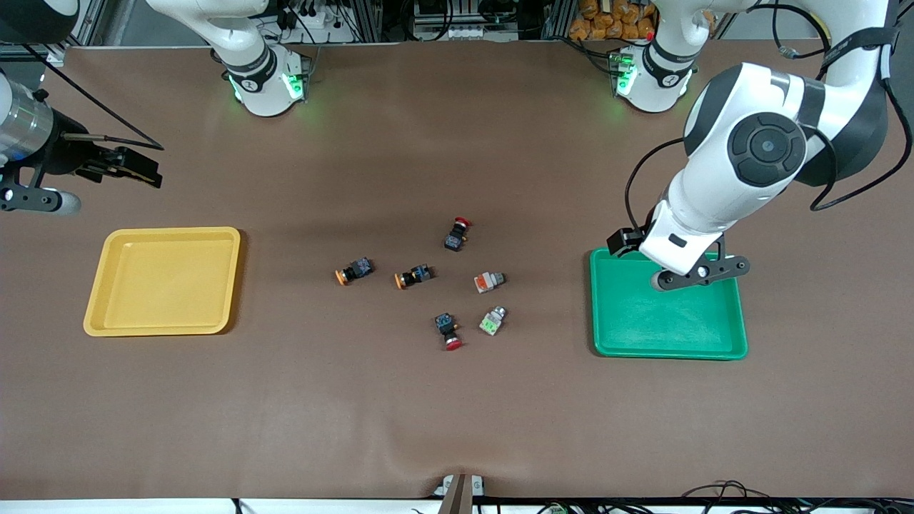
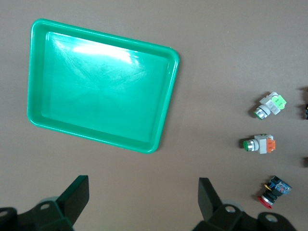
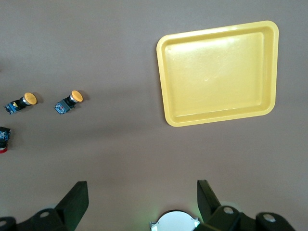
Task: Place green and yellow buttons in trays
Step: 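Move the left gripper over the green tray toward the buttons, then grasp the green button with the left gripper while the right gripper reaches yellow buttons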
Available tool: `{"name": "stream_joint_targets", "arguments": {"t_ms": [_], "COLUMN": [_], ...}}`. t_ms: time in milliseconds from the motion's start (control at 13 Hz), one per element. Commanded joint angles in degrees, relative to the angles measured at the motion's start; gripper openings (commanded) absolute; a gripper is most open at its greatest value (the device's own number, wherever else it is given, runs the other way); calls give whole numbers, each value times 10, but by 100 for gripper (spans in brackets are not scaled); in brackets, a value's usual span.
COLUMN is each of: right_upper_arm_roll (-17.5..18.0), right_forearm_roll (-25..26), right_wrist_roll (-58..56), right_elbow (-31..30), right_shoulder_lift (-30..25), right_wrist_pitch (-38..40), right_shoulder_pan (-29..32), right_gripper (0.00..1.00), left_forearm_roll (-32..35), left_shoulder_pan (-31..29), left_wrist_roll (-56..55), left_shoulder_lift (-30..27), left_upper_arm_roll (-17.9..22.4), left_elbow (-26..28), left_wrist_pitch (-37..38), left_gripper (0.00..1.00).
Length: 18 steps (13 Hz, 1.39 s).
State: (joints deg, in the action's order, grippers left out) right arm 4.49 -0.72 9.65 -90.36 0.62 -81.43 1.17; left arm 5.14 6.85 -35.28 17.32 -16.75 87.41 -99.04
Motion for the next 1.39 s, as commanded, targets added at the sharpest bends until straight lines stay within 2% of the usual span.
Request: {"name": "stream_joint_targets", "arguments": {"t_ms": [0,309,695,849,1081,1312], "right_upper_arm_roll": [1,1,1,2,3,3], "right_forearm_roll": [5,11,8,4,-9,-31], "right_wrist_roll": [-7,-6,5,30,93,142], "right_elbow": [15,15,12,6,6,6], "right_shoulder_lift": [13,35,54,67,110,147], "right_wrist_pitch": [13,13,32,32,21,-28], "right_shoulder_pan": [6,5,-3,-3,-12,-25], "right_gripper": [100,100,100,100,100,100], "left_forearm_roll": [9,10,11,13,10,10], "left_shoulder_pan": [22,65,123,150,205,218], "left_wrist_roll": [-71,-179,-354,-385,-428,-439], "left_shoulder_lift": [44,111,206,246,300,336], "left_upper_arm_roll": [0,1,12,24,71,73], "left_elbow": [-51,-94,-95,-104,-139,-152], "left_wrist_pitch": [-7,-73,-192,-233,-277,-309], "left_gripper": [100,100,100,100,100,100]}}
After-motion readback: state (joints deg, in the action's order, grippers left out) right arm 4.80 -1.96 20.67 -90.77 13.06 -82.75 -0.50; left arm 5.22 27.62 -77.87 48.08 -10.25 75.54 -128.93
